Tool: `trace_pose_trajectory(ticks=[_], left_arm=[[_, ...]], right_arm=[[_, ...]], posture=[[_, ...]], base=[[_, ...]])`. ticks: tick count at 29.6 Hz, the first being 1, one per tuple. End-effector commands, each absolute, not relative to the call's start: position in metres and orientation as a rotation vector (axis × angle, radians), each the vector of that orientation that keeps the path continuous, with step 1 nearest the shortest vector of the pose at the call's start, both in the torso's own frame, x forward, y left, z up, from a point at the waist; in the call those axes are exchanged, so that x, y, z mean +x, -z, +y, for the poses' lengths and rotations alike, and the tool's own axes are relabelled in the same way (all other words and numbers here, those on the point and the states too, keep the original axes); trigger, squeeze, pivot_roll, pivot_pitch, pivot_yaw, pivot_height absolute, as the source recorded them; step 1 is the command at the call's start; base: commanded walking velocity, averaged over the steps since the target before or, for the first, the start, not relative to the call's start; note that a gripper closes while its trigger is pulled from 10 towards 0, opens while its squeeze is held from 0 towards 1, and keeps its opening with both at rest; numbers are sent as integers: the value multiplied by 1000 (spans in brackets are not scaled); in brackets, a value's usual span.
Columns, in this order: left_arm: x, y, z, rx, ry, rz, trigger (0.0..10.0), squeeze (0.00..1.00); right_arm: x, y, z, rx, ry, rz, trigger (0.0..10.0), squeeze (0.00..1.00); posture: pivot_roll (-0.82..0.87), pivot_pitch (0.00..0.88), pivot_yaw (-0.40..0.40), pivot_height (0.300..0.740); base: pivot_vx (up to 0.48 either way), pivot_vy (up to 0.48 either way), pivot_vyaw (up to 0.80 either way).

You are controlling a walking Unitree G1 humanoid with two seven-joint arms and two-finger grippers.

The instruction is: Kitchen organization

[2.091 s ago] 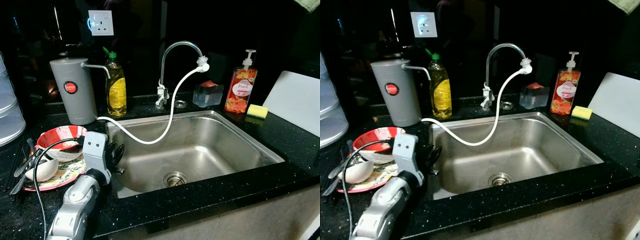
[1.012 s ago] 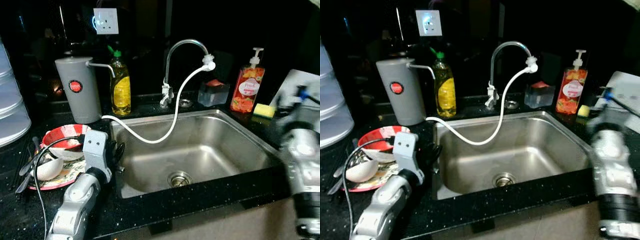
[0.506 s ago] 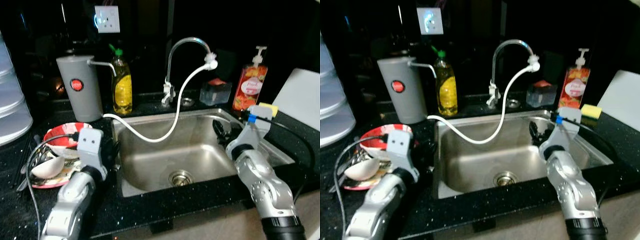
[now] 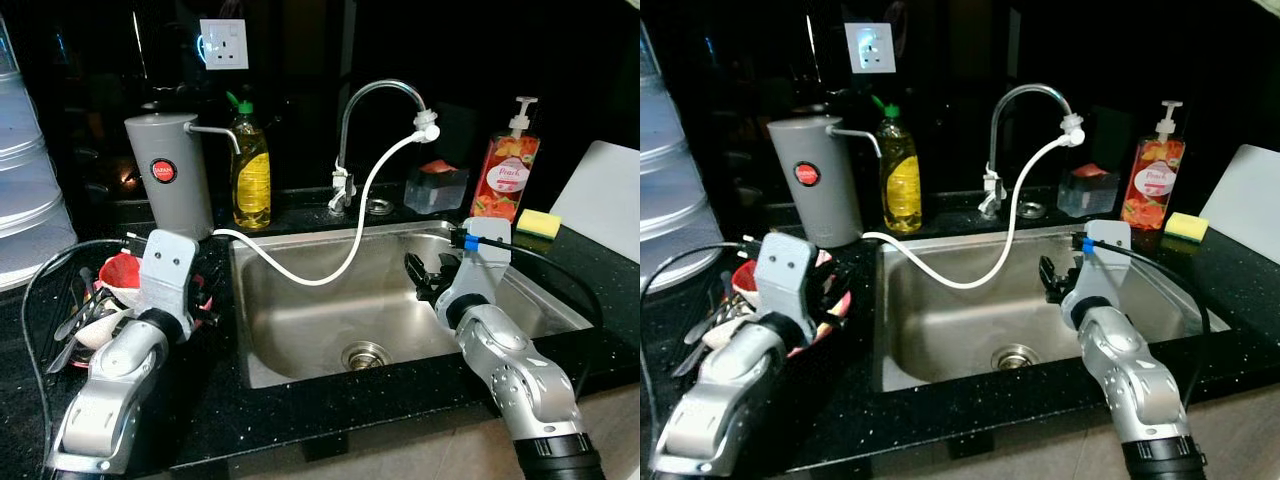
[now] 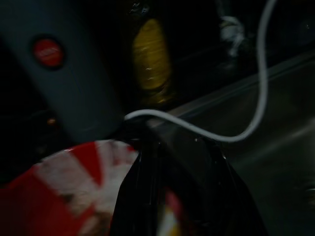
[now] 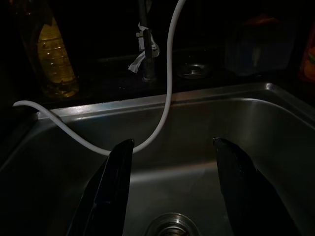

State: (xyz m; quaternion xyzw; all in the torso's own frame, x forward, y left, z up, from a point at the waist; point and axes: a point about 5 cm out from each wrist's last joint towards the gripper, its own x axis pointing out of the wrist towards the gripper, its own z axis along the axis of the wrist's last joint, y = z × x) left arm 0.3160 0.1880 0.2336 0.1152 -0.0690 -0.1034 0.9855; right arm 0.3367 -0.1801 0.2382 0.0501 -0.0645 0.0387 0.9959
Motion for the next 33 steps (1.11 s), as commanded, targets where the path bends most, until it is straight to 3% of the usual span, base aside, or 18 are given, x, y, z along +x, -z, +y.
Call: trace_pose_trajectory(ticks=[1, 7, 9, 16, 22, 23, 24, 33], left_arm=[[317, -244, 195, 237, 167, -131, 10000, 0], [319, -262, 197, 233, 169, -135, 10000, 0], [319, -268, 196, 211, 181, -141, 10000, 1000], [318, -278, 195, 177, 192, -132, 10000, 1000], [320, -270, 206, 92, 181, -6, 10000, 1000], [321, -268, 209, 83, 180, 24, 10000, 761], [323, -268, 218, 97, 160, 60, 10000, 0], [325, -267, 237, 169, 237, 172, 10000, 0]], right_arm=[[337, -242, -179, 97, -82, -135, 10000, 0], [337, -240, -178, 101, -85, -129, 10000, 0], [337, -239, -177, 101, -84, -128, 10000, 0], [337, -239, -179, 102, -78, -129, 10000, 0], [337, -239, -179, 104, -76, -127, 10000, 0], [337, -239, -179, 105, -77, -127, 10000, 0], [338, -240, -179, 105, -78, -128, 10000, 0], [338, -240, -179, 108, -75, -129, 10000, 0]], posture=[[-48, 0, -11, 740], [-45, 0, -6, 740], [-45, 0, -5, 740], [-45, 0, -5, 740], [-41, 0, -10, 740], [-40, 0, -10, 740], [-40, 0, -11, 740], [-33, 0, -13, 740]], base=[[0, 0, 0], [0, 0, 0], [0, 0, 0], [0, 0, 0], [0, 0, 0], [0, 0, 0], [0, 0, 0], [0, 0, 0]])
